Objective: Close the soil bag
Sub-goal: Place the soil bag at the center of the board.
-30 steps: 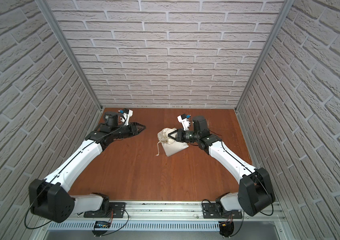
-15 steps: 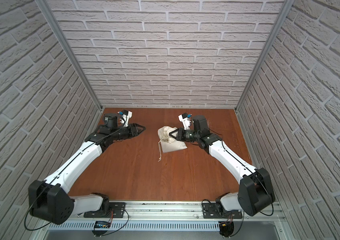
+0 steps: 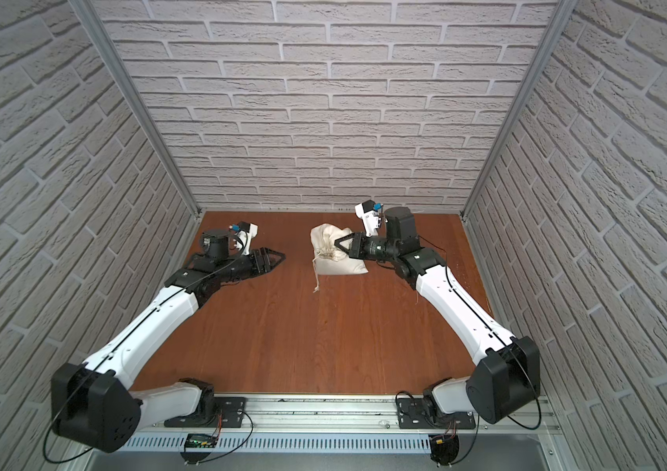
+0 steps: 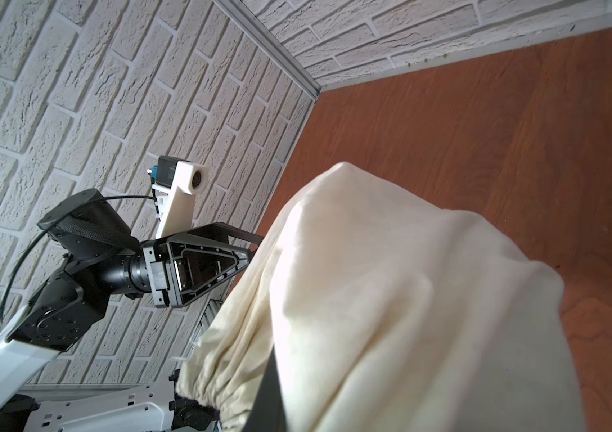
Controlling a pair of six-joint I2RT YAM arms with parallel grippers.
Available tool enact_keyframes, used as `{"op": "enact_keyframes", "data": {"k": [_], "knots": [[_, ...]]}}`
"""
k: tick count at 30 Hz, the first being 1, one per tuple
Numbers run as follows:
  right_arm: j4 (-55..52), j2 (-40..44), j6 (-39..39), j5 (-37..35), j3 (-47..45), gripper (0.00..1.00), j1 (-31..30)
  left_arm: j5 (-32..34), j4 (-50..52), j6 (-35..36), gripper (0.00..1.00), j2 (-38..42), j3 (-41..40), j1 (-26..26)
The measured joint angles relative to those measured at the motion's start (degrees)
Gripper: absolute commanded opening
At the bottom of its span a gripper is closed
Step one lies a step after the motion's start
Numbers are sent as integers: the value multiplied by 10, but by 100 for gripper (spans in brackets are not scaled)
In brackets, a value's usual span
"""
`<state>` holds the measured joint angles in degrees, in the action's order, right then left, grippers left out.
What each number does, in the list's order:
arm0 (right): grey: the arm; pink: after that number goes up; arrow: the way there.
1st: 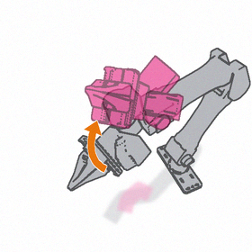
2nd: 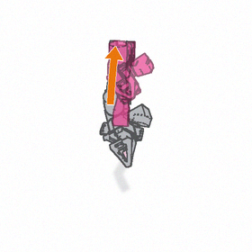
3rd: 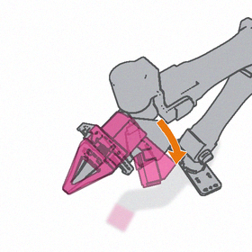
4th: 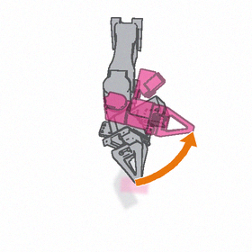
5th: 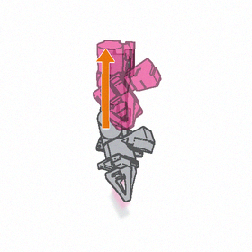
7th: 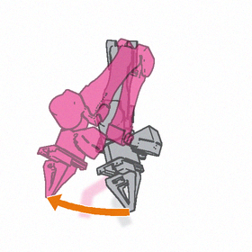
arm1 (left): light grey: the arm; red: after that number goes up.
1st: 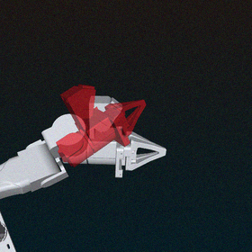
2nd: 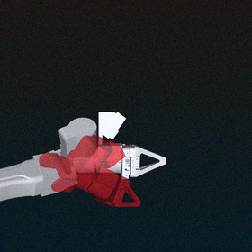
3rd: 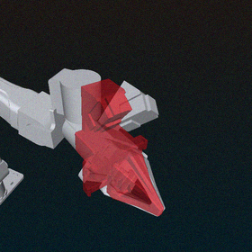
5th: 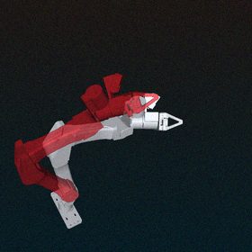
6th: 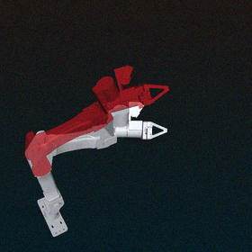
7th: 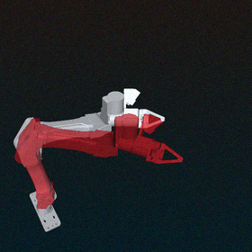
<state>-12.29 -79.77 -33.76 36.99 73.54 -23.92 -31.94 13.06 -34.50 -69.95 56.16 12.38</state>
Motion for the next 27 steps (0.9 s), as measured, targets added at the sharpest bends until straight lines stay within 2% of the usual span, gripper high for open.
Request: {"op": "enact_keyframes", "data": {"k": [4, 6, 7, 8, 17, 27], "knots": [[-19, 0, 8, -4, 42, 3, 8, 1, -5, 0, 77, 5, -3, 0], [-22, 0, 9, -4, 58, 3, 13, 4, -7, -1, 87, 8, -5, 0], [-24, -1, 10, -5, 67, 3, 15, 5, -7, 0, 96, 9, -6, 0], [-26, -1, 10, -5, 74, 3, 18, 7, -8, -3, 98, 12, -7, 0], [-59, -14, 13, -25, 127, 3, 37, 20, -8, -1, 98, 27, -15, 0], [-96, -17, 31, -108, 152, 3, 49, 28, -7, -1, 98, 54, -35, 0]]}}
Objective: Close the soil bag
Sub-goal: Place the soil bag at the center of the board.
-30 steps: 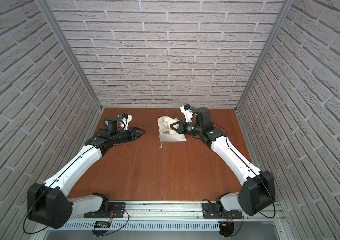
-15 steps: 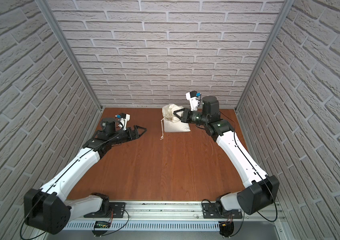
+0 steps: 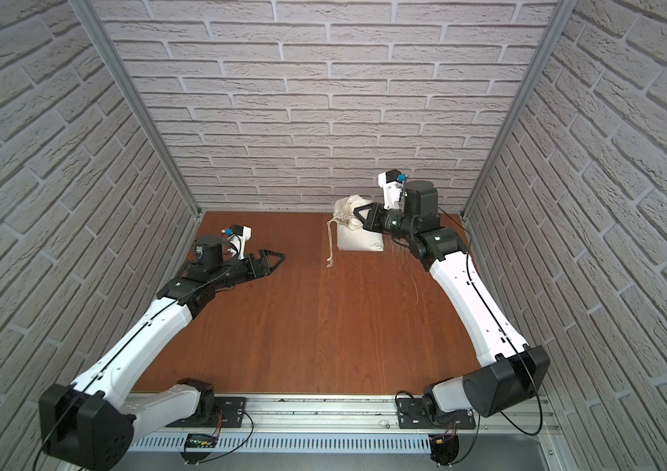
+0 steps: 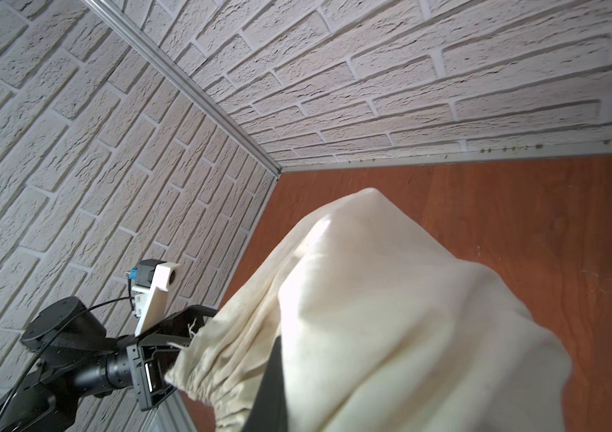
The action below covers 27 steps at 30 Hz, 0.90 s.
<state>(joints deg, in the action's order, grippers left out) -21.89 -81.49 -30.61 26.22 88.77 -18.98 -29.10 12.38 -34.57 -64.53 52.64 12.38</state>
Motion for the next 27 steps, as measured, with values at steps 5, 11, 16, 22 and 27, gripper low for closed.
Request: {"op": "enact_keyframes", "data": {"k": [5, 11, 16, 22, 27], "knots": [[-5, -15, 11, -44, 18, 3, 5, 2, 0, 0, 98, 1, -4, 0], [-9, -47, 29, -87, 44, 3, 12, 2, 0, 0, 98, 1, -4, 0], [-3, -73, 47, -116, 57, 3, 15, 2, 0, 0, 98, 1, -4, 0], [21, -90, 76, -145, 56, 3, 15, 4, 0, 1, 98, 1, -4, 0], [51, -91, 102, -162, 43, 3, 16, 4, 0, 1, 98, 1, -5, 0]]}}
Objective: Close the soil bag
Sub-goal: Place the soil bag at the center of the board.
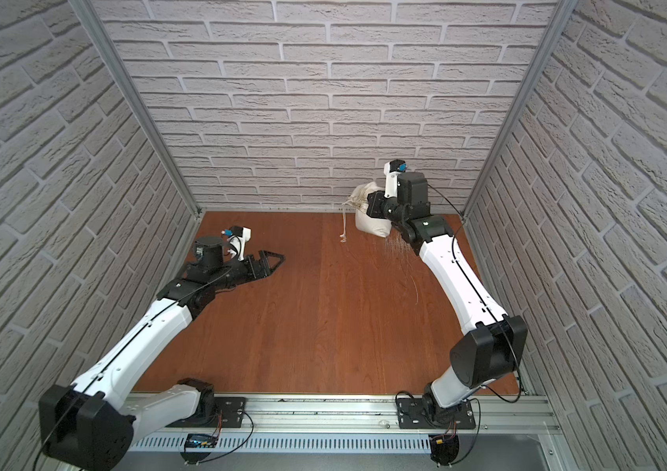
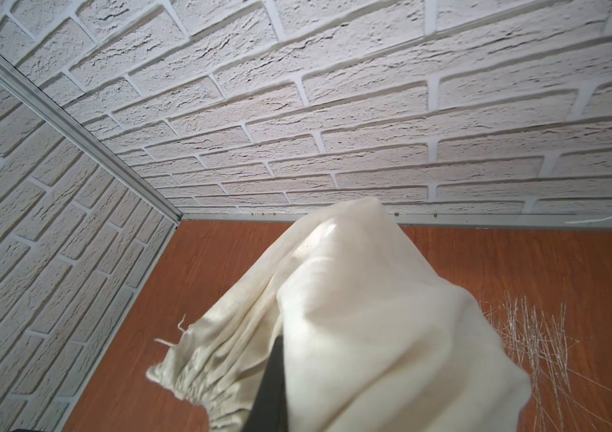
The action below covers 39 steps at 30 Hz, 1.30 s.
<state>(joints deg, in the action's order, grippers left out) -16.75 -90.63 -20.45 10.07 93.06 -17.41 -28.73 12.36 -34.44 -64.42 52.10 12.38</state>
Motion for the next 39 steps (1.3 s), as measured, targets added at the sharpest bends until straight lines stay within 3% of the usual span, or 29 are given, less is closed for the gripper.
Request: {"op": "enact_keyframes", "data": {"k": [19, 30, 39], "knots": [[242, -14, 119, -41, -181, 3, 1, 0, -5, 0, 98, -1, -20, 0], [354, -24, 184, -42, -232, 3, 1, 0, -7, 0, 98, -5, -26, 0], [405, -80, 214, -48, -233, 3, 1, 1, -8, 0, 98, -5, -30, 0]]}}
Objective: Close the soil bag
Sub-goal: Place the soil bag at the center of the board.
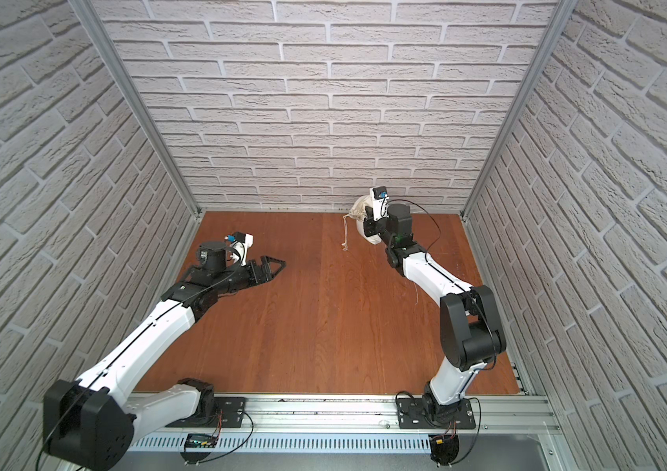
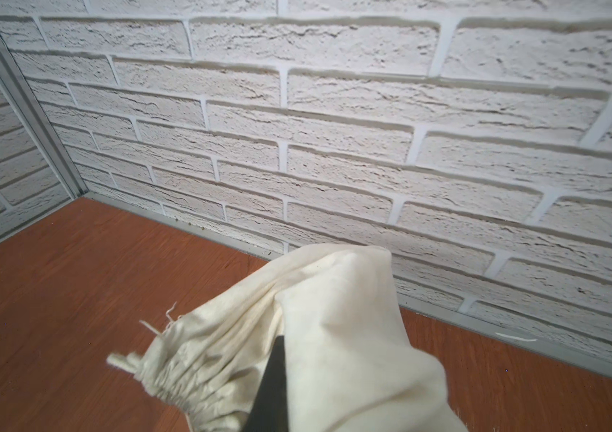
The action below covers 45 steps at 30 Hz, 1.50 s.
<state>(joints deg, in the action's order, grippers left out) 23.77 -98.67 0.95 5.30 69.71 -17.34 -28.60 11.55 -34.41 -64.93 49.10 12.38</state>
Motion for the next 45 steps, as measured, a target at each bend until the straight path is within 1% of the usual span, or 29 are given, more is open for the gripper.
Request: {"op": "enact_keyframes", "data": {"k": [6, 15, 21, 28, 39, 45], "knots": [[6, -38, 10, -8, 0, 3, 0, 1, 0, 0, 98, -1, -1, 0], [12, -65, 28, -11, 0, 3, 1, 1, -1, 0, 98, -11, -2, 0], [19, -66, 29, -9, -2, 3, 9, 1, -1, 0, 98, -11, -2, 0], [41, -66, 30, 3, -27, 3, 20, 1, -1, 0, 98, -11, -2, 0], [40, -48, 20, 20, -68, 3, 24, 2, 0, -6, 98, -10, -3, 0], [41, -42, 3, 20, -90, 3, 26, 11, 3, -7, 98, 13, -10, 0]]}}
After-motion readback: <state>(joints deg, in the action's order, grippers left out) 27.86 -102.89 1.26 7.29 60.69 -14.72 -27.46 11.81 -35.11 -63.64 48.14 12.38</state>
